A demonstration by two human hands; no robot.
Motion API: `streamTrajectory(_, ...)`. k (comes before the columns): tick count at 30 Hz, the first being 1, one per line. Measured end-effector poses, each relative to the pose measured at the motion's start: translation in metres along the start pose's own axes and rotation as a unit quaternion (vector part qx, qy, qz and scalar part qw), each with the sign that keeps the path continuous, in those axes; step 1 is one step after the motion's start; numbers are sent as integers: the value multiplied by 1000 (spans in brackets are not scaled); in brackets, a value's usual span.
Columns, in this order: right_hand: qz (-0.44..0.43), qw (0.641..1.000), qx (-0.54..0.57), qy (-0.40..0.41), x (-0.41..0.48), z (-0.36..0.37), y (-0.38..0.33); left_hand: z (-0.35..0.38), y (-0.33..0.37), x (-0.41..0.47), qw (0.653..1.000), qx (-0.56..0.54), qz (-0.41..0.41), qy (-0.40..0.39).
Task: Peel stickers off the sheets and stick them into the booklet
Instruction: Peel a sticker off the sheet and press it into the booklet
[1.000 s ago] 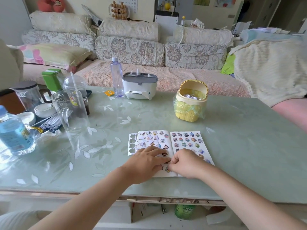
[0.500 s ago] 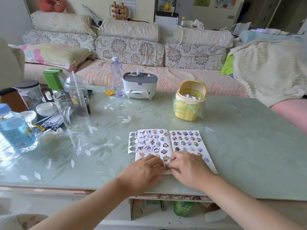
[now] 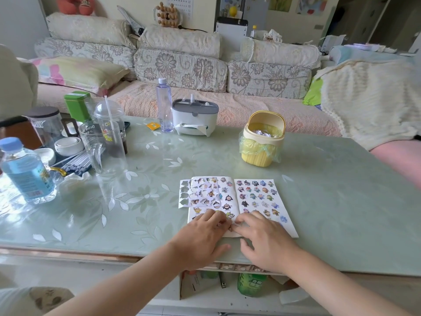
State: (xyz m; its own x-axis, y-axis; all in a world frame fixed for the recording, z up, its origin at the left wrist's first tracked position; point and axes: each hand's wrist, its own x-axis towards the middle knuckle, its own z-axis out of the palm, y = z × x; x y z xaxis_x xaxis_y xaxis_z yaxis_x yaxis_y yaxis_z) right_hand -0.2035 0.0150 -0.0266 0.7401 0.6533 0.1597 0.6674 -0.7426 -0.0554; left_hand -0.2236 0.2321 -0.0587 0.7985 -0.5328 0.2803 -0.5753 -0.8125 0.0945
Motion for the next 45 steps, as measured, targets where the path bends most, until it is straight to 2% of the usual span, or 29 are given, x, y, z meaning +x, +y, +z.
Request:
streamTrajectory(7, -12, 999, -46, 4, -5, 0, -8, -1, -3, 0, 999, 23, 29, 10)
streamTrajectory(16, -16, 996, -79, -22, 6, 0, -4, 1, -2, -9, 999, -17, 31, 11)
streamTrajectory(30, -23, 999, -30, -25, -12, -2, 9, -3, -6, -6, 999, -25, 39, 14)
streamTrajectory(34, -13, 999, -24, -41, -7, -4, 3, -5, 2, -3, 997, -79, -19, 16)
streamTrajectory(37, 6, 1000, 5, -24, 4, -8, 2, -12, 1, 4, 980, -176, -80, 41)
streamTrajectory(38, 16, 1000, 21, -12, 9, -9, 2, -13, -3, 7, 978, -177, -90, 67)
streamTrajectory(40, 31, 998, 45, 8, 17, -11, 5, -12, -17, 15, 986, -91, -104, 95)
streamTrajectory(42, 46, 998, 50, 4, 26, -11, 8, -14, -34, 21, 987, -36, -157, 22)
streamTrajectory(45, 69, 996, 46, -31, 40, -10, 11, -15, -62, 23, 971, -29, -227, -68)
